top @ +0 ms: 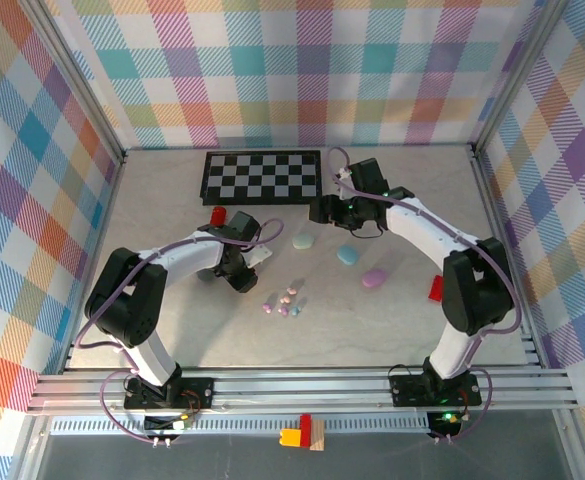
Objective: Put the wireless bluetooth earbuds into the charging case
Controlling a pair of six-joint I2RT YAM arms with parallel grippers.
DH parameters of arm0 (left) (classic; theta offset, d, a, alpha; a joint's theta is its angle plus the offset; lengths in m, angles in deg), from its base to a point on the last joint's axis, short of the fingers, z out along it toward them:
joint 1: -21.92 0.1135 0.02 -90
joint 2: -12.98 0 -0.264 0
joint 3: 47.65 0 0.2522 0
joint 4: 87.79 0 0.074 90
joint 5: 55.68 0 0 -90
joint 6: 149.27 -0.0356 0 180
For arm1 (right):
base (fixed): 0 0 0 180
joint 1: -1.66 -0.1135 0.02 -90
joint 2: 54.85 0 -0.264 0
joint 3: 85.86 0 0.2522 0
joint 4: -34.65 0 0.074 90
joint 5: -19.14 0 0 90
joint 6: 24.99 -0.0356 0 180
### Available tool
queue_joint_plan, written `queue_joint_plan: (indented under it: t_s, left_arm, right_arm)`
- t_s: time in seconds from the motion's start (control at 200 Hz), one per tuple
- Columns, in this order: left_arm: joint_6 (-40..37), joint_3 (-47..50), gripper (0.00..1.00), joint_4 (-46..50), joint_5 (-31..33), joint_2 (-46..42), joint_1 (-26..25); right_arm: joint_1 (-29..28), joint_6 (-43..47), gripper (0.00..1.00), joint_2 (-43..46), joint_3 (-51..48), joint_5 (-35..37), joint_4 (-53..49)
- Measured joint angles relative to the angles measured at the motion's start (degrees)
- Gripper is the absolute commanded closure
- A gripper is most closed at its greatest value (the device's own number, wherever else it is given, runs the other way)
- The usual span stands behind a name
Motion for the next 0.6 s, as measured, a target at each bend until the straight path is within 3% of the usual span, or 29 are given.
queue_joint_plan:
  t_s: [0.265,0.6]
  left_arm:
    - [-1.0,4.2,0.63,-6.6,-7.5,-10.4,0.0]
    - [-3.1,11.6,0.63,-24.3,-19.0,-22.0,0.0]
  right_arm:
    - [0.7,-1.0,0.35,6.1,-3.3,-3.5,0.0]
    - [0.4,-2.5,0.34,8.6,-5.4,-20.0,-0.4]
